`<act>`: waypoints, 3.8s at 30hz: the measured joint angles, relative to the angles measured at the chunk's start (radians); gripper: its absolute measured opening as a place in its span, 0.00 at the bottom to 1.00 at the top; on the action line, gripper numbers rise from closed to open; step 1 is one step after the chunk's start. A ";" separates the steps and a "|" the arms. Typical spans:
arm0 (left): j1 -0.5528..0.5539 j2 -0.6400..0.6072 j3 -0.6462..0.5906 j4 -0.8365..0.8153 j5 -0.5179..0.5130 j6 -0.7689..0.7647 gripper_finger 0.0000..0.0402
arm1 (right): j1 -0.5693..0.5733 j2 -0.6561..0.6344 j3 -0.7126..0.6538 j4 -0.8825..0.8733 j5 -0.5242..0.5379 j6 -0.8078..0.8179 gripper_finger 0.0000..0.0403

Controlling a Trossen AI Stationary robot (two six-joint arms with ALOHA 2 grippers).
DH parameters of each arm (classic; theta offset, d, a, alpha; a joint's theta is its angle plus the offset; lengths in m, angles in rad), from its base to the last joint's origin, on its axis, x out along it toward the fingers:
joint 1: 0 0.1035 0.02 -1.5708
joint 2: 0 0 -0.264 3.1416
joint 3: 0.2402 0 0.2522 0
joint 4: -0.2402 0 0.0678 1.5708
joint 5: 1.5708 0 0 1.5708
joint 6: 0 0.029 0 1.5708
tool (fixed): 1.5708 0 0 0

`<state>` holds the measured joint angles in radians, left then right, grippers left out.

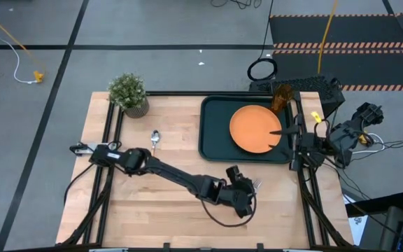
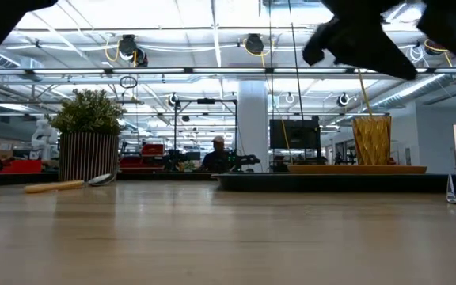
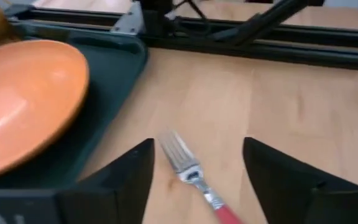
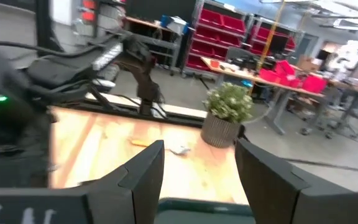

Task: Pick and place plate/cup/fork/spoon on tray
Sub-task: Put the pink fork on the left side of the orange plate

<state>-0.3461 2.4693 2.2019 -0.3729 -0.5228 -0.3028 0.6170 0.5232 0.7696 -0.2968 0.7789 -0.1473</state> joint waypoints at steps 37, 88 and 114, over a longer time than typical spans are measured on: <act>-0.063 0.261 0.000 0.254 -0.185 -0.069 0.54 | 0.000 0.026 0.000 -0.112 0.058 0.136 0.48; 0.002 0.206 -0.001 0.095 -0.090 -0.194 0.51 | 0.000 0.060 0.000 -0.142 0.027 0.236 0.48; 0.035 0.204 -0.003 0.068 -0.018 -0.098 0.11 | 0.000 0.063 0.000 -0.142 -0.078 0.241 0.48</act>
<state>-0.3115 2.6731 2.1991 -0.3046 -0.5404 -0.4011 0.6174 0.5858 0.7696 -0.4389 0.7013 0.0933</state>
